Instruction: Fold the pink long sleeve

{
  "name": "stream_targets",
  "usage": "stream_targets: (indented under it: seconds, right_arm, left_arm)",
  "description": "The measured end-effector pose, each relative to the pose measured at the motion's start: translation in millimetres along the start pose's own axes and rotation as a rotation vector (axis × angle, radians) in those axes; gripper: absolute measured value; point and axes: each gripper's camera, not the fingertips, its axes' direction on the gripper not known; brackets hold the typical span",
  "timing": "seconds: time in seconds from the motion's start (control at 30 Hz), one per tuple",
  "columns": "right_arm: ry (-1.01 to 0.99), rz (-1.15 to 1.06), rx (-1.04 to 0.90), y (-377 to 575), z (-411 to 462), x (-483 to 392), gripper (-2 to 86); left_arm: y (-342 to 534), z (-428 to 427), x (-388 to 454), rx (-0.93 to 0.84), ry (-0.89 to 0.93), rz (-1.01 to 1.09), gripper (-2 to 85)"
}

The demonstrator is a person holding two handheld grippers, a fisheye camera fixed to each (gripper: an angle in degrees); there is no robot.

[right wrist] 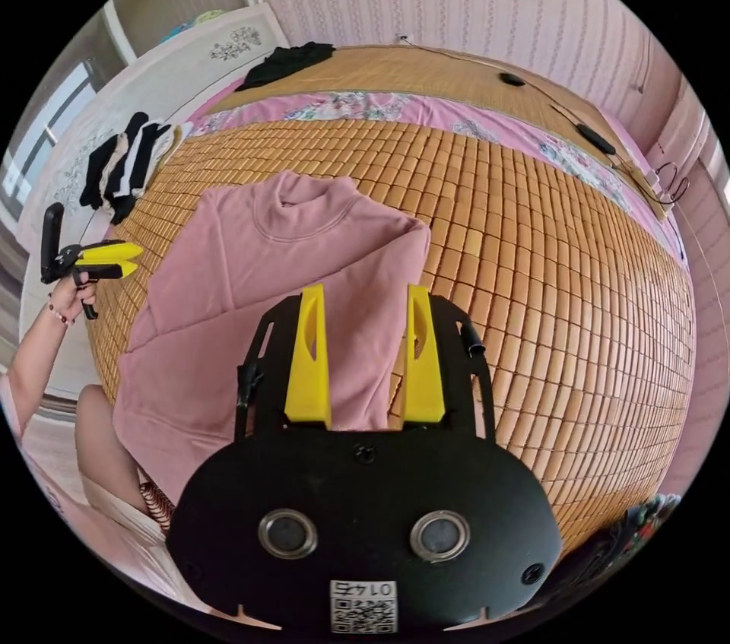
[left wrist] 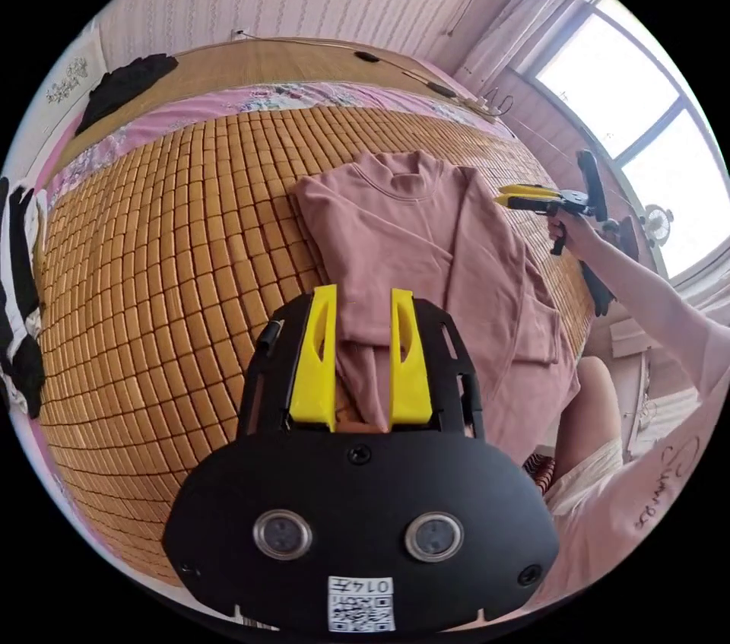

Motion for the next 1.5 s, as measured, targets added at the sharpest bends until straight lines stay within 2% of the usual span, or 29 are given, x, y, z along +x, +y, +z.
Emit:
stream_targets:
  seconds: [0.1,0.2,0.33,0.4,0.63,0.73,0.9,1.03,1.1,1.2,1.23,1.3,1.37,1.4,1.5]
  right_arm:
    - [-0.034,0.072,0.015,-16,13,22,13.8]
    - [0.002,0.076,0.027,-27,21,35,13.1]
    - [-0.032,0.062,-0.005,-37,31,53,8.8]
    - [-0.105,0.049,-0.024,-41,32,66,6.5]
    - [-0.177,0.068,-0.018,-39,23,99,2.8]
    - [-0.214,0.074,0.031,-34,8,111,2.4]
    - [-0.295,0.061,0.177,-7,-46,124,2.2]
    - [-0.404,-0.001,0.279,37,-94,123,2.2]
    - [-0.464,-0.088,0.347,85,-132,116,2.3]
    - [-0.529,-0.185,0.344,164,-168,104,2.5]
    - [-0.551,-0.190,0.322,181,-171,102,2.5]
    - [-0.606,-0.191,0.104,247,-161,91,2.8]
    - [-0.499,-0.137,-0.072,294,-142,83,2.9]
    - [-0.430,-0.097,-0.128,321,-131,79,3.0]
    - [-0.413,0.046,-0.175,359,-116,76,2.9]
  left_arm:
    - [-38,11,-19,-0.016,-0.015,-0.078,15.9]
    - [-64,18,-38,-0.012,-0.002,-0.136,15.9]
    - [-90,23,-55,0.013,0.054,-0.163,11.2]
    - [-98,25,-56,0.007,0.038,-0.171,10.8]
    - [-108,23,-45,-0.043,-0.008,-0.115,7.4]
    - [-105,5,-39,-0.036,-0.024,-0.071,3.5]
    - [-92,-53,-36,0.084,0.031,-0.043,0.2]
    - [-50,-130,-17,0.225,0.045,0.056,0.0]
    - [-18,-168,-6,0.268,0.069,0.112,0.2]
    - [57,-221,9,0.291,0.155,0.168,1.1]
    - [93,-235,14,0.283,0.185,0.151,1.6]
    - [150,-245,18,0.244,0.220,0.090,3.0]
    - [223,-251,19,0.172,0.210,-0.020,4.1]
    - [240,-252,19,0.154,0.187,-0.056,4.2]
    - [304,-259,15,0.090,0.156,-0.228,4.6]
